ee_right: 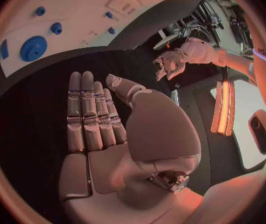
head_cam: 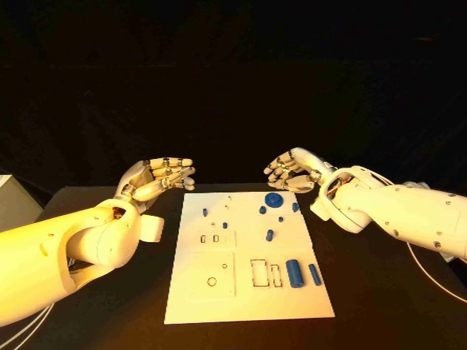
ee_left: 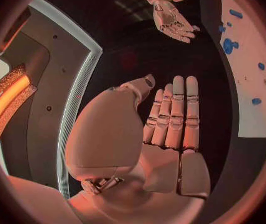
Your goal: Assemble the parts on the task board
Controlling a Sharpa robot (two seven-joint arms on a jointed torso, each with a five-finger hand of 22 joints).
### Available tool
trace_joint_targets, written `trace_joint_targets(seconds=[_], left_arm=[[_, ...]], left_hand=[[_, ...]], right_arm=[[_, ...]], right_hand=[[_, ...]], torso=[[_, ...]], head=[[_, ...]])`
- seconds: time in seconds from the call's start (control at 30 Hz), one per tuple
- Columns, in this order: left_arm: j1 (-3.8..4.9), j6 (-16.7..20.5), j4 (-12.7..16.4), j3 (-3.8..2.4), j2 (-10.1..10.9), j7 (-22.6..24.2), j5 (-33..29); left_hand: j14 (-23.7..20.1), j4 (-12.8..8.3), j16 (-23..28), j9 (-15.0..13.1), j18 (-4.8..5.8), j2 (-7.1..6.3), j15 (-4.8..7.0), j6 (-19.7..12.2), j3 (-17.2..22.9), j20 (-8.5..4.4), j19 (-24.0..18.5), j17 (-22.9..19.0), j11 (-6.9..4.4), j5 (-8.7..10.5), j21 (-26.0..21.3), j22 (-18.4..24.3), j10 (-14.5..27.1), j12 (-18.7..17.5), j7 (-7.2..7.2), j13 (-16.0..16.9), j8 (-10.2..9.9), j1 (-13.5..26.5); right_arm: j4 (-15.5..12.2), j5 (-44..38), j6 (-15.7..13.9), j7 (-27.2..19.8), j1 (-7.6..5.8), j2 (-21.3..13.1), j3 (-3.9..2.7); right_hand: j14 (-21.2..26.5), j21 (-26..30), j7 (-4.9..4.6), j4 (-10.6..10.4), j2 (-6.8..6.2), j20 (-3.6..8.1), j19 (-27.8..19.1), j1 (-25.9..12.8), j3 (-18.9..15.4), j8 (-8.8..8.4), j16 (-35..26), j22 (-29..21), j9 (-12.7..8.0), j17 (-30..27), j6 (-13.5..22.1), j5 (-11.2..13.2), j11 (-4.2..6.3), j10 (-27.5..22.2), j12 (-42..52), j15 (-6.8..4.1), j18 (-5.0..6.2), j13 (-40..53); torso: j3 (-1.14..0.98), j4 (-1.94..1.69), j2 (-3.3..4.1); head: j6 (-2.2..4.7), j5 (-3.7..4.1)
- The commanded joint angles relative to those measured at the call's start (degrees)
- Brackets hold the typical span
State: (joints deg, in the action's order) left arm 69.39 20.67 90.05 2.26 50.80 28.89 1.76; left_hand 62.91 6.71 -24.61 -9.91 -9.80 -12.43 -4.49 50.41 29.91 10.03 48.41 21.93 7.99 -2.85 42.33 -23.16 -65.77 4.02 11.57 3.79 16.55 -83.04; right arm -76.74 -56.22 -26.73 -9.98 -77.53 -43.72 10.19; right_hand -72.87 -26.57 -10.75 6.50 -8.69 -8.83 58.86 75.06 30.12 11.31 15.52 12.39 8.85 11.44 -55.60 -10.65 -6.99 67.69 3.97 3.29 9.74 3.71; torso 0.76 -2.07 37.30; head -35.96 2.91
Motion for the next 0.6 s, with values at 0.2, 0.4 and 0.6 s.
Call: trace_joint_targets(seconds=[0.2, 0.4, 0.6], left_arm=[[0.25, -3.9, 5.6, -0.45, 3.2, -0.9, 1.4], [0.28, -4.5, 8.0, -0.82, 4.8, -1.2, 1.4], [0.42, -4.7, 9.2, -1.09, 5.5, -1.3, 1.4]], left_hand=[[-0.2, -1.6, -3.5, -0.3, -0.43, -0.43, 0.17, 0.2, 1.6, -0.01, -1.9, 3.9, 0.1, -0.22, 5.6, -3.7, 0.2, -0.3, 0.23, 0.1, -1.0, 1.8], [-1.2, -2.1, -4.9, -0.4, -0.48, -0.51, 0.03, 0.0, 2.0, 0.17, -2.8, 5.3, 0.23, -0.21, 7.3, -4.7, 0.5, -0.4, 0.34, 0.1, -1.4, 2.6], [-1.5, -2.2, -5.3, -0.4, -0.52, -0.54, -0.03, -0.2, 2.0, 0.24, -3.0, 5.8, 0.3, -0.2, 8.0, -5.1, 0.8, -0.4, 0.36, 0.1, -1.6, 2.9]], right_arm=[[0.1, -25.3, 8.1, 11.5, -0.75, 0.8, -0.12], [0.6, -30.4, 9.7, 14.4, -0.84, 1.4, -0.13], [1.1, -32.4, 10.9, 15.7, -0.74, 1.9, -0.13]], right_hand=[[-12.3, -24.6, 2.16, 0.2, -3.91, 4.26, 9.9, -1.8, 2.2, -1.73, 25.7, 19.7, 1.5, 19.0, -3.1, -1.4, 2.34, 4.0, -0.4, -3.76, -0.29, 0.4], [-12.4, -36.8, 2.05, -1.3, -5.09, 3.92, 15.6, -3.0, 3.6, -1.69, 41.1, 36.7, 2.8, 33.2, -3.5, 0.1, 2.21, 2.7, -0.5, -3.3, -2.78, 0.2], [-12.7, -42.0, 1.83, -2.3, -5.92, 3.46, 18.1, -3.2, 3.4, -1.88, 49.6, 44.2, 3.5, 41.7, -3.2, 1.0, 1.73, 0.3, -0.5, -2.89, -3.84, 0.2]], torso=[[0.28, -1.26, 2.58], [0.41, -1.81, 3.57], [0.45, -2.21, 4.39]], head=[[0.2, 1.12], [0.16, 1.71], [0.24, 2.2]])
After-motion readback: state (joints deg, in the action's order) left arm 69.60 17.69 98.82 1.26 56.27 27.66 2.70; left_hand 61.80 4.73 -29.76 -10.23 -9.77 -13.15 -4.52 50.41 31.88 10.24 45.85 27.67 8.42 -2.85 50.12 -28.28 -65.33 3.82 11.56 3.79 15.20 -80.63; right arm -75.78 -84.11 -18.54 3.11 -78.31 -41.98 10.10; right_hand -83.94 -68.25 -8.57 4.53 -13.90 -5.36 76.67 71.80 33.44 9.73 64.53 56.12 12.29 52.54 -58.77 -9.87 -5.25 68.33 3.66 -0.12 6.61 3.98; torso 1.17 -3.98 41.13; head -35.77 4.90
